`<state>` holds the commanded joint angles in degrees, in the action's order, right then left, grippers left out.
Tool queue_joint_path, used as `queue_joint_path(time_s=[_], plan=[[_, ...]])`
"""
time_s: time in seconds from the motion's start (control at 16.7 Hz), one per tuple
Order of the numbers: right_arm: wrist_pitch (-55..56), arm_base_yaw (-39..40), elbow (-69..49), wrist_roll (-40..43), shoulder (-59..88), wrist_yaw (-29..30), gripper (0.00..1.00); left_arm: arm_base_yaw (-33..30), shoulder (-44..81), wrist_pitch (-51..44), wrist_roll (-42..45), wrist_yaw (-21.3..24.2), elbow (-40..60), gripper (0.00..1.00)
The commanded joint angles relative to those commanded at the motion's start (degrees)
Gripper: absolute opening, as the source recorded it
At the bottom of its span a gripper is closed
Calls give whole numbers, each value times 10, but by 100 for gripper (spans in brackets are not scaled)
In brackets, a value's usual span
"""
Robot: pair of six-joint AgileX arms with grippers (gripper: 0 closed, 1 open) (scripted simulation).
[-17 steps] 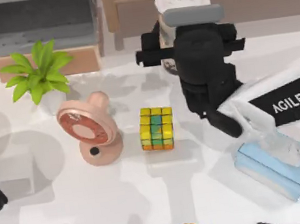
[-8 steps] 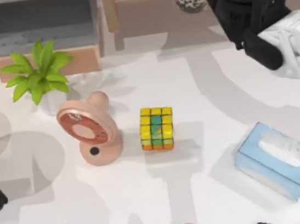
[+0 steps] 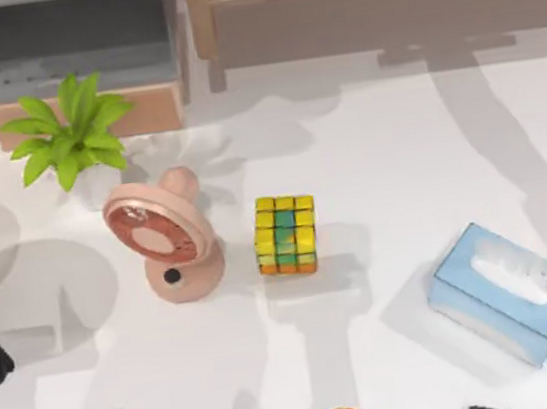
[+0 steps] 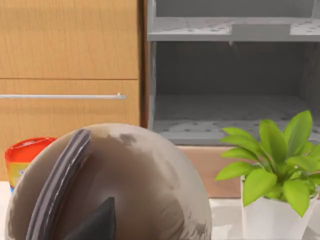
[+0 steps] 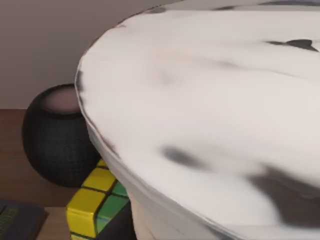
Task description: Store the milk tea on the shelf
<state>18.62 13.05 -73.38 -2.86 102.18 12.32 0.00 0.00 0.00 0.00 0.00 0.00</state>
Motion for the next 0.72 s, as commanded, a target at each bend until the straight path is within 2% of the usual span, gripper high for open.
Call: queue_joint_path(time_s=[0.36, 0.72], plan=[[-64, -86, -44, 15, -5, -61, 0, 0, 0, 0, 0, 0, 0, 100], [-68, -89, -50, 15, -5, -66, 0, 0, 0, 0, 0, 0, 0, 100]])
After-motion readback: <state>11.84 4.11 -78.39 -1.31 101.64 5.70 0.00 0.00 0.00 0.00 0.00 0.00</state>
